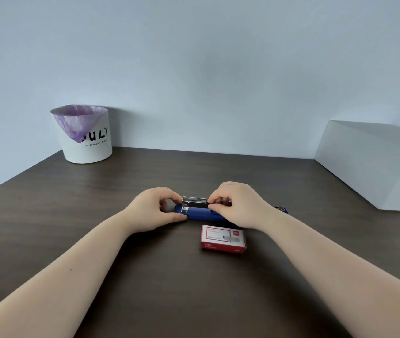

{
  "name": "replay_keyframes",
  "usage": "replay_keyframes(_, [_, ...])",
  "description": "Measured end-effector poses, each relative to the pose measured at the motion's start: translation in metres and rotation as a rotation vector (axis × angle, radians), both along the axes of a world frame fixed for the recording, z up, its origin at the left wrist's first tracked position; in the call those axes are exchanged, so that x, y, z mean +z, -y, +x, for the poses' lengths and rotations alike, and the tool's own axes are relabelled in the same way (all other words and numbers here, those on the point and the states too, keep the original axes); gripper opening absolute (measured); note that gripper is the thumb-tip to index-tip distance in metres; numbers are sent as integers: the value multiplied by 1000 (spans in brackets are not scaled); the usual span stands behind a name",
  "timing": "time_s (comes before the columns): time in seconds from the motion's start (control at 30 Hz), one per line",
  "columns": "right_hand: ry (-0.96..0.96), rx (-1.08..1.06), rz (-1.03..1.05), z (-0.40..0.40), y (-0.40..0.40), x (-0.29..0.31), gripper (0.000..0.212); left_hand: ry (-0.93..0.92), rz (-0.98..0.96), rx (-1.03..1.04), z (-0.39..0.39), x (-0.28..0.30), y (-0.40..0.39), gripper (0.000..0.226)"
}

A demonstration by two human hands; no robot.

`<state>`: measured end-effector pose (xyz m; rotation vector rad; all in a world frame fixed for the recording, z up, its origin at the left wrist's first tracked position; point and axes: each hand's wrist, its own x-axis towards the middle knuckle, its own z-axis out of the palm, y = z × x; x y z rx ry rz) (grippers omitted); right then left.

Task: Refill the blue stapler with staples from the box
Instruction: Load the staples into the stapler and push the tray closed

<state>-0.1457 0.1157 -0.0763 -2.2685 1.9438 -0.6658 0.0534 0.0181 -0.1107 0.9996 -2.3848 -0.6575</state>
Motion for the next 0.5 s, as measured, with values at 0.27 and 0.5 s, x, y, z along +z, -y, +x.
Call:
replay_keyframes(0.27, [-4, 9, -6, -1, 3, -5, 16, -4, -27, 15, 1, -3, -3, 25])
replay_keyframes(0.5, [-231, -164, 146, -44, -8, 1, 59, 12, -41, -3, 0, -4, 0, 32])
